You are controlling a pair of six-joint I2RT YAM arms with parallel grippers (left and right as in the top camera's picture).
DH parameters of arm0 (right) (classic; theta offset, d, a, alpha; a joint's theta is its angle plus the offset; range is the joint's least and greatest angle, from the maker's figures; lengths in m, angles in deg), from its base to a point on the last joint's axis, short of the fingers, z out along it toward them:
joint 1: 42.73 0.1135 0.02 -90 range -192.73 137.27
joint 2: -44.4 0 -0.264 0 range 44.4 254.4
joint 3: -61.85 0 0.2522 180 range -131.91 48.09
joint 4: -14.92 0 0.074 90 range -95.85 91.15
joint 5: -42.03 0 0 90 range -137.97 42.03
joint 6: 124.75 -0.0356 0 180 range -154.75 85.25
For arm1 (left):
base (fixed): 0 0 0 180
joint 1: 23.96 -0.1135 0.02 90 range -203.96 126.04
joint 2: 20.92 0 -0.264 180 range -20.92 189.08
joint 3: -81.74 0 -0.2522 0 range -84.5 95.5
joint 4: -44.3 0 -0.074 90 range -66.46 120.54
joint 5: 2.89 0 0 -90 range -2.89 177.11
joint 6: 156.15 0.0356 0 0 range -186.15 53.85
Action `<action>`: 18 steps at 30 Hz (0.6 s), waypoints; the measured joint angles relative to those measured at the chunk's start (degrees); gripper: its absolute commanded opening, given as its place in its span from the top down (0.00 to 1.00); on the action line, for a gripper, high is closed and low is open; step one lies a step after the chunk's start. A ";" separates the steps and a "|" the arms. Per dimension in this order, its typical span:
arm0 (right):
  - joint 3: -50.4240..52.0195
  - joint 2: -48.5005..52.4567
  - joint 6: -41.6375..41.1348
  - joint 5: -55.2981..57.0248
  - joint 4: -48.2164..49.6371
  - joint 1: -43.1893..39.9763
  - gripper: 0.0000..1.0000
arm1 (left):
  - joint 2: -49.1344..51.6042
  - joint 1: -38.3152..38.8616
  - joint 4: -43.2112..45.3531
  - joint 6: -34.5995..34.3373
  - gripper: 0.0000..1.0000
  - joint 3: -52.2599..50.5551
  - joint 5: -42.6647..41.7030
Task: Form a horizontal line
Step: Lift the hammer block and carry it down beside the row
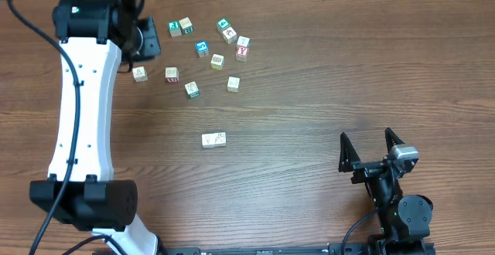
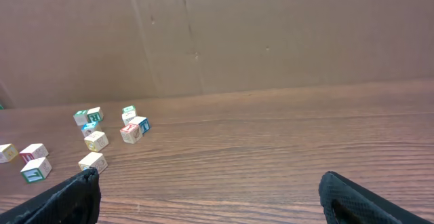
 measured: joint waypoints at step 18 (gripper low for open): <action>0.00 0.00 0.02 0.00 0.02 0.00 0.00 | -6.67 6.03 -8.17 -4.83 0.87 -8.96 2.78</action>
